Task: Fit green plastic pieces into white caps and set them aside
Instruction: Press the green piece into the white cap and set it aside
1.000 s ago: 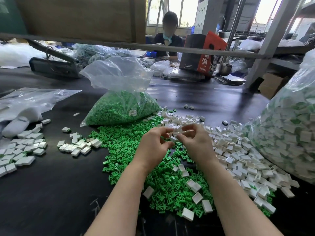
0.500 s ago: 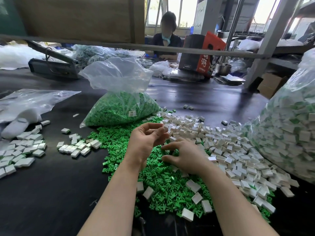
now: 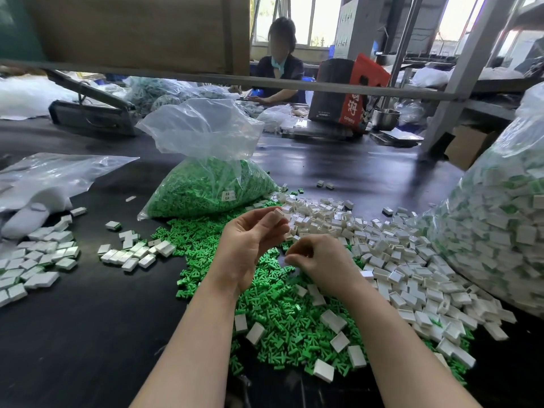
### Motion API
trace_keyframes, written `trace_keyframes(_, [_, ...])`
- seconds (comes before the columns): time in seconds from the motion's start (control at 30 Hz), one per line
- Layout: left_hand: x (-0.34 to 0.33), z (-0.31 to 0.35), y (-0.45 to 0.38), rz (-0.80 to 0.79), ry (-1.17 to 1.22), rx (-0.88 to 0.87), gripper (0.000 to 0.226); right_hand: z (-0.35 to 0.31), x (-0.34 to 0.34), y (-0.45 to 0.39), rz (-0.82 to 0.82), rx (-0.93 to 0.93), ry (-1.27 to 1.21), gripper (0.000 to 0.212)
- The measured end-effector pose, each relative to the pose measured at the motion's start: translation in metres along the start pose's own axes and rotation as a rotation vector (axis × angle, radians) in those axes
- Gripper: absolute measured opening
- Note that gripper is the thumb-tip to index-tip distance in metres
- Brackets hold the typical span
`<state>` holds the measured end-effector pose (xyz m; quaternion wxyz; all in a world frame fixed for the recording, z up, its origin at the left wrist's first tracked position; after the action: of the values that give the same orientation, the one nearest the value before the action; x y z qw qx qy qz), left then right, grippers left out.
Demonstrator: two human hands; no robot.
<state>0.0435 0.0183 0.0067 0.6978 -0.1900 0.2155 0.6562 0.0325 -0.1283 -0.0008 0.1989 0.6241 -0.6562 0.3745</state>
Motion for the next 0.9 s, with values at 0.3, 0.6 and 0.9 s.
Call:
trace_keyframes(0.3, [-0.004,-0.006,0.0,0.026,-0.148,0.048,0.012,0.0,0.015,0.002,0.221,-0.274,-0.939,0.023])
trace_keyframes(0.6, [-0.001,-0.008,-0.002,0.029,-0.146,0.05,0.02,0.006,0.01,0.001,0.117,-0.341,-1.185,0.019])
trace_keyframes(0.9, [-0.001,-0.01,-0.003,0.026,-0.207,0.023,0.025,0.002,0.012,0.001,0.164,-0.31,-1.123,0.003])
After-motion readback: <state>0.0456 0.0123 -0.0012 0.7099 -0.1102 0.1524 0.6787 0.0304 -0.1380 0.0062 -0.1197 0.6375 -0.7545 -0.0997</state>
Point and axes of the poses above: each hand's wrist, its own y-axis away from the middle knuckle, its own x-axis out of the back of the hand, z = x × y, the point moved 4 cm from there along -y, towards the middle knuckle, and after that the axes turned 6 degrees about z, right-handed, at the moved point
